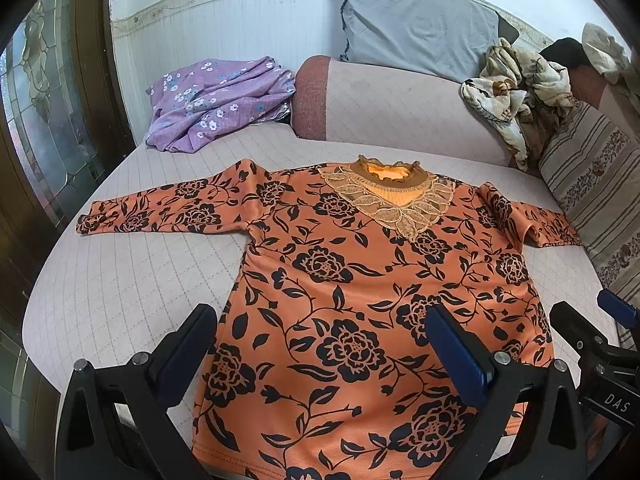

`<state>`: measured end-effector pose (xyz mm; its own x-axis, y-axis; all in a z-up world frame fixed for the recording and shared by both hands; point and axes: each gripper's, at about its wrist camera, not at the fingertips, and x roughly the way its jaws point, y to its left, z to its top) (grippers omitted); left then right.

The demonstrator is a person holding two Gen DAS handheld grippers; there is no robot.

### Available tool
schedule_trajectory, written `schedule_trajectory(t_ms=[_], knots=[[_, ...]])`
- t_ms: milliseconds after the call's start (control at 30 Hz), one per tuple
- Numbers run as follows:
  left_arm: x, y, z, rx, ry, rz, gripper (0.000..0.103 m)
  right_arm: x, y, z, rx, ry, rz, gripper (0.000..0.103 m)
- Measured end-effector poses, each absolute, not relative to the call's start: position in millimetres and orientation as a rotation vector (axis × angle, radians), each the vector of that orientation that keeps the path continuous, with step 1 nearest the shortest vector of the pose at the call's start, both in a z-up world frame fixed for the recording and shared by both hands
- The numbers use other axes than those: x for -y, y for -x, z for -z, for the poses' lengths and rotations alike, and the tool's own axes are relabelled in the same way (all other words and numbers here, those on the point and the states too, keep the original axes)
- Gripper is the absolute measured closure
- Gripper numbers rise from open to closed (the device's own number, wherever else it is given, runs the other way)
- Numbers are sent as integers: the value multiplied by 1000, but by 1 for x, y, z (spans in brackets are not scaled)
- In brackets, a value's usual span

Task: Fold small clothes

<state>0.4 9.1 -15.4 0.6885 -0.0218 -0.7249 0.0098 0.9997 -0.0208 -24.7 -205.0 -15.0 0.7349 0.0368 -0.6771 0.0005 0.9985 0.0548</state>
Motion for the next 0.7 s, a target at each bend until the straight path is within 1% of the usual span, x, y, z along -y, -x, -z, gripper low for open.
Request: schedule_trajectory(t_ms=[700], knots=[[-10, -2, 16, -812, 16, 19, 0, 201, 22, 9, -730, -39, -25, 0]])
